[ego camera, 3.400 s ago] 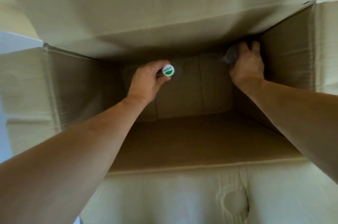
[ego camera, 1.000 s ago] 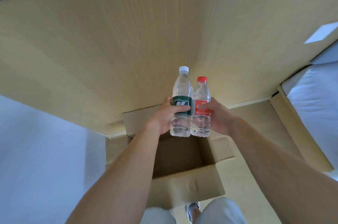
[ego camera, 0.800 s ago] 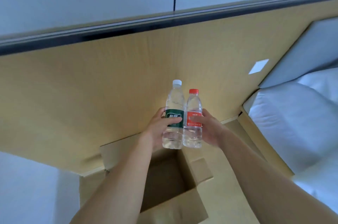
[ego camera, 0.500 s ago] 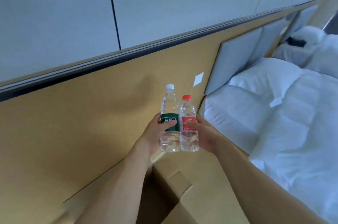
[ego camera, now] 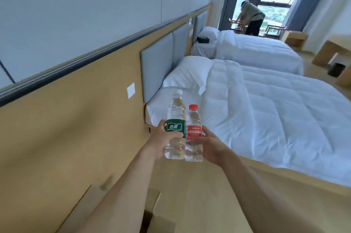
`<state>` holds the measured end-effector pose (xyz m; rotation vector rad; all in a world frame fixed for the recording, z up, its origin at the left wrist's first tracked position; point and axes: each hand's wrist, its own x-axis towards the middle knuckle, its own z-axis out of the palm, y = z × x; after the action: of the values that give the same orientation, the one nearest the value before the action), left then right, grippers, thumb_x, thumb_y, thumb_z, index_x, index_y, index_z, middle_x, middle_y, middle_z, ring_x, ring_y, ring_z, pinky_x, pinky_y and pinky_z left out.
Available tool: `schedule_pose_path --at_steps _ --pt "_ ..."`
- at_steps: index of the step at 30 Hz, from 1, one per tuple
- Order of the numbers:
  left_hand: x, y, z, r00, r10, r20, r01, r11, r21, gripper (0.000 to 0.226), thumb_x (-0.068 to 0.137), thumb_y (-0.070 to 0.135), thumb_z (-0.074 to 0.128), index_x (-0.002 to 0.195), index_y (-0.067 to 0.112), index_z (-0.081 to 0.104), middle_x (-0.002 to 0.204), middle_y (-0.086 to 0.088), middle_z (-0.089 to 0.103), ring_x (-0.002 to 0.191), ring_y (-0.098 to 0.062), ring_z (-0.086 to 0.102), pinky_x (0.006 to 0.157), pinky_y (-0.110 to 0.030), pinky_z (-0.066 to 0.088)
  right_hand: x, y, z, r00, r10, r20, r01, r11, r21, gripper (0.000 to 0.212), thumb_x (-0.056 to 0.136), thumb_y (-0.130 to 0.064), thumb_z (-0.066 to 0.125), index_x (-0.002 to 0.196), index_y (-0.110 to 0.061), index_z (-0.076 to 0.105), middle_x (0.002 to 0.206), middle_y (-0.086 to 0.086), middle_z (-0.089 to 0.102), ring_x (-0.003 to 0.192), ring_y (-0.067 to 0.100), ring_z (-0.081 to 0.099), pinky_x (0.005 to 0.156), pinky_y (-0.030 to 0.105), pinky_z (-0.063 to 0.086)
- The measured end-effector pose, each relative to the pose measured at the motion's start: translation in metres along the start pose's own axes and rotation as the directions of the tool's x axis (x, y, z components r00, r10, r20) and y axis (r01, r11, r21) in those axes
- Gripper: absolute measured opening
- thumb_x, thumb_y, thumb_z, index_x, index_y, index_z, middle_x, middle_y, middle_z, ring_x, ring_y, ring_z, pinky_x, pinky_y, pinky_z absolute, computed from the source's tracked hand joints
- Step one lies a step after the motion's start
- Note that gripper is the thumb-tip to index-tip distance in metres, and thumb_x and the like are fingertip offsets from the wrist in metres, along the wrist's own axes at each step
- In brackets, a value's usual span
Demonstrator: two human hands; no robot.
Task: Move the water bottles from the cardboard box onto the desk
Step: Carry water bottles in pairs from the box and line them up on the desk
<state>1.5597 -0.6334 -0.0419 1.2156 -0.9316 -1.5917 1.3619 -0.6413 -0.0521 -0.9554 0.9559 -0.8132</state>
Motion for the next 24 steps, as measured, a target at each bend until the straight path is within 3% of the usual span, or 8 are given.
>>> schedule_pose_path --at_steps 4,7,10,12,15,17,24 --pt "0.021 -0.007 0.072 0.992 -0.043 0.119 0.039 0.999 0.038 0.053 0.075 -0.005 0.080 0.115 0.014 0.052 0.106 -0.023 0.069 0.074 -0.037 0.072 0.059 -0.044 0.059 -0.043 -0.001 -0.066 0.988 -0.062 -0.144 0.068 0.997 0.037 0.060 0.077 0.017 0.064 0.131 -0.007 0.054 0.101 0.015 0.066 0.084 0.027 0.069 0.081 0.056 0.058" --pt "0.034 -0.015 0.133 0.973 -0.081 0.218 0.073 0.996 0.042 0.059 0.074 -0.007 0.080 0.121 0.013 0.053 0.106 -0.023 0.070 0.077 -0.036 0.074 0.061 -0.042 0.059 -0.079 -0.003 -0.119 0.969 -0.096 -0.229 0.114 0.991 0.067 0.058 0.078 0.015 0.066 0.130 -0.009 0.057 0.105 0.019 0.065 0.090 0.031 0.068 0.094 0.067 0.049" --pt "0.041 -0.026 0.197 0.947 -0.110 0.302 0.082 0.991 0.102 0.060 0.075 -0.008 0.079 0.124 0.016 0.053 0.103 -0.021 0.071 0.087 -0.039 0.073 0.076 -0.058 0.060 -0.116 -0.006 -0.172 0.938 -0.133 -0.322 0.165 0.984 0.074 0.057 0.079 0.013 0.069 0.129 -0.011 0.059 0.107 0.021 0.064 0.094 0.034 0.065 0.099 0.069 0.045" --pt "0.041 -0.040 0.252 0.921 -0.132 0.367 0.081 0.985 0.150 0.059 0.076 -0.006 0.079 0.123 0.019 0.053 0.103 -0.018 0.071 0.092 -0.039 0.071 0.087 -0.062 0.055 -0.151 -0.006 -0.214 0.908 -0.154 -0.389 0.200 0.977 0.081 0.059 0.075 0.010 0.073 0.129 -0.013 0.060 0.105 0.020 0.067 0.092 0.032 0.068 0.092 0.062 0.053" --pt "0.036 -0.063 0.333 0.883 -0.162 0.441 0.089 0.979 0.181 0.056 0.077 -0.006 0.078 0.121 0.020 0.055 0.095 -0.012 0.074 0.082 -0.029 0.073 0.070 -0.047 0.061 -0.205 -0.006 -0.273 0.859 -0.151 -0.489 0.233 0.966 0.111 0.061 0.071 0.004 0.076 0.126 -0.015 0.060 0.099 0.014 0.070 0.087 0.026 0.071 0.069 0.041 0.059" --pt "0.031 -0.078 0.388 0.856 -0.182 0.484 0.109 0.978 0.176 0.054 0.078 -0.009 0.077 0.118 0.022 0.057 0.092 -0.011 0.074 0.075 -0.027 0.074 0.056 -0.037 0.059 -0.241 -0.006 -0.313 0.823 -0.160 -0.546 0.262 0.958 0.114 0.057 0.075 0.005 0.075 0.126 -0.016 0.060 0.098 0.011 0.071 0.087 0.025 0.071 0.064 0.037 0.056" --pt "0.013 -0.132 0.556 0.719 -0.271 0.640 0.146 0.959 0.242 0.054 0.078 -0.014 0.074 0.120 0.018 0.060 0.086 -0.007 0.076 0.073 -0.024 0.075 0.053 -0.034 0.058 -0.366 -0.002 -0.429 0.693 -0.194 -0.694 0.325 0.944 0.061 0.061 0.078 0.005 0.075 0.133 -0.015 0.058 0.115 0.017 0.067 0.102 0.033 0.066 0.074 0.043 0.054"
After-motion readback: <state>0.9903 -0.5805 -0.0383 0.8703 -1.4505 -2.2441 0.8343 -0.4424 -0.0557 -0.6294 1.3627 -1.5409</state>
